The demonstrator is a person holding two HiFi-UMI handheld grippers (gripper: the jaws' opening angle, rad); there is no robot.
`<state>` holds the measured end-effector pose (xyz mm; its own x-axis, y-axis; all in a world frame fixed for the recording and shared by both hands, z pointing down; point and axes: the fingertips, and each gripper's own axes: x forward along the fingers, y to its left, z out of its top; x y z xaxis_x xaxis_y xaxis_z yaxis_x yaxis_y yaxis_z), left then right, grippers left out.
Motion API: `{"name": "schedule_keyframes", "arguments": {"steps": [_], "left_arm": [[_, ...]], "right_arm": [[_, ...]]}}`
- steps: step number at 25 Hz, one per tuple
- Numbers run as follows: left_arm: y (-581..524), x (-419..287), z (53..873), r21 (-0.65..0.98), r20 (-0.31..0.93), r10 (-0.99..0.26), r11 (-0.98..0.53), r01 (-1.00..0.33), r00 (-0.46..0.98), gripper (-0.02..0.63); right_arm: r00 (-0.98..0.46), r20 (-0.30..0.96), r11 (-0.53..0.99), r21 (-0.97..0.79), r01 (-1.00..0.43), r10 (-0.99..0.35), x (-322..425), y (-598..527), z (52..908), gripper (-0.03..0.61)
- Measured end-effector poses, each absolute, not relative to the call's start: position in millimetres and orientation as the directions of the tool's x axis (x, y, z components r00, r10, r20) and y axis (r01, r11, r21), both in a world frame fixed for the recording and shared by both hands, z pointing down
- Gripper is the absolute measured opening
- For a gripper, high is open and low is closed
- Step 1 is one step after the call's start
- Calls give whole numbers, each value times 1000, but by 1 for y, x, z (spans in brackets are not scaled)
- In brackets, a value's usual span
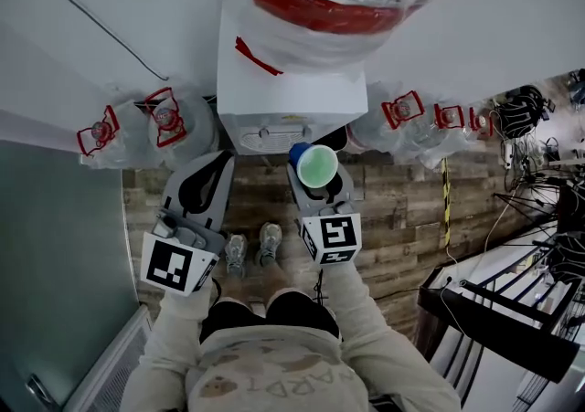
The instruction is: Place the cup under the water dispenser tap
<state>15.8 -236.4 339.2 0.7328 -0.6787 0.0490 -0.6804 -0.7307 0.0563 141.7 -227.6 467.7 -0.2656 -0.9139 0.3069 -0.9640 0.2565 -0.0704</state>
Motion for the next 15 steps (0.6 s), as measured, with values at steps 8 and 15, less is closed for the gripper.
{"name": "schedule_keyframes", "arguments": {"steps": [8, 15], "left_arm": [[-239, 10, 378, 112, 117, -702, -693, -712, 702, 6], [-244, 8, 404, 112, 123, -707, -688, -717, 697, 6]], "right_arm": [[-276, 341, 261, -90, -961, -899, 141, -243, 521, 245], [-283, 380, 273, -80, -959, -881, 139, -249, 561, 242]]}}
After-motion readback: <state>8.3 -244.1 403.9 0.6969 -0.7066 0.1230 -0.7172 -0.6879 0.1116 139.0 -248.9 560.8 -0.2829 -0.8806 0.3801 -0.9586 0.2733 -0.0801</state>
